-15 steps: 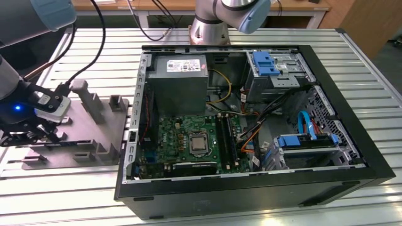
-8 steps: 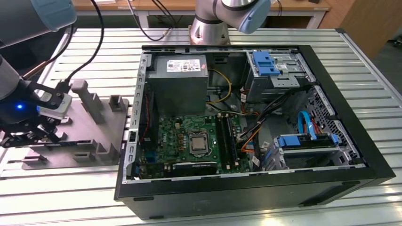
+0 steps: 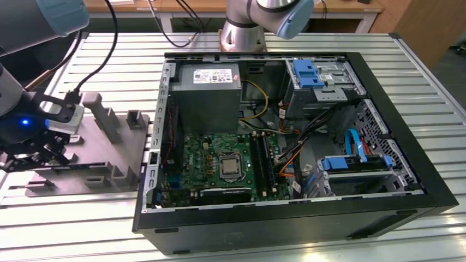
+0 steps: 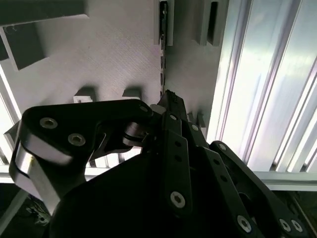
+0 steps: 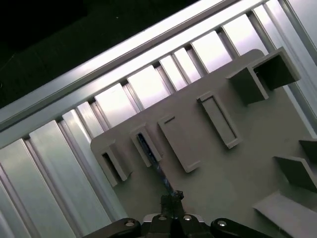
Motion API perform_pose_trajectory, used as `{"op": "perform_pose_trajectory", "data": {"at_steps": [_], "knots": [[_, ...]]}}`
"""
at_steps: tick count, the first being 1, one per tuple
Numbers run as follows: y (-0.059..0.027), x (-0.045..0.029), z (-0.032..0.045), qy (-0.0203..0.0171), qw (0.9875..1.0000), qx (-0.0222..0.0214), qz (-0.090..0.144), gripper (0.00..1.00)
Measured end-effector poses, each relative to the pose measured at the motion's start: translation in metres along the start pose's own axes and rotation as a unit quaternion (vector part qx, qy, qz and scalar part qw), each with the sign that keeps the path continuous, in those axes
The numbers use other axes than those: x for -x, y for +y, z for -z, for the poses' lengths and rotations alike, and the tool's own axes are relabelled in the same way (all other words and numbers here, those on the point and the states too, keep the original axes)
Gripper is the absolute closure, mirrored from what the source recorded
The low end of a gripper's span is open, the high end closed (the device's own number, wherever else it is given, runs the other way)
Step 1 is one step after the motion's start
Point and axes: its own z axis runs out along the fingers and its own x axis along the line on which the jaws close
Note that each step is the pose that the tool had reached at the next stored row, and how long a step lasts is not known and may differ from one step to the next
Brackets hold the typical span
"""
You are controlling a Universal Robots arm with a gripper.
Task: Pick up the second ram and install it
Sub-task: 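Pick up the second ram and move it above second insertion slot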
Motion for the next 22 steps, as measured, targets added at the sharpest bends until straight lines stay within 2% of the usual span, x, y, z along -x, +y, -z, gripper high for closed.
{"op": "perform_pose_trajectory", "data": {"at_steps": [6,11,17,22], "knots": [[0.0000,0.0000,-0.0001,0.0009,0.9994,0.0009,0.034,0.89],[0.0000,0.0000,-0.0001,0.0018,0.9980,0.0017,0.063,0.89],[0.0000,0.0000,-0.0001,0.0027,0.9953,0.0026,0.096,0.89],[0.0000,0.0000,-0.0002,0.0035,0.9922,0.0033,0.125,0.89]]}}
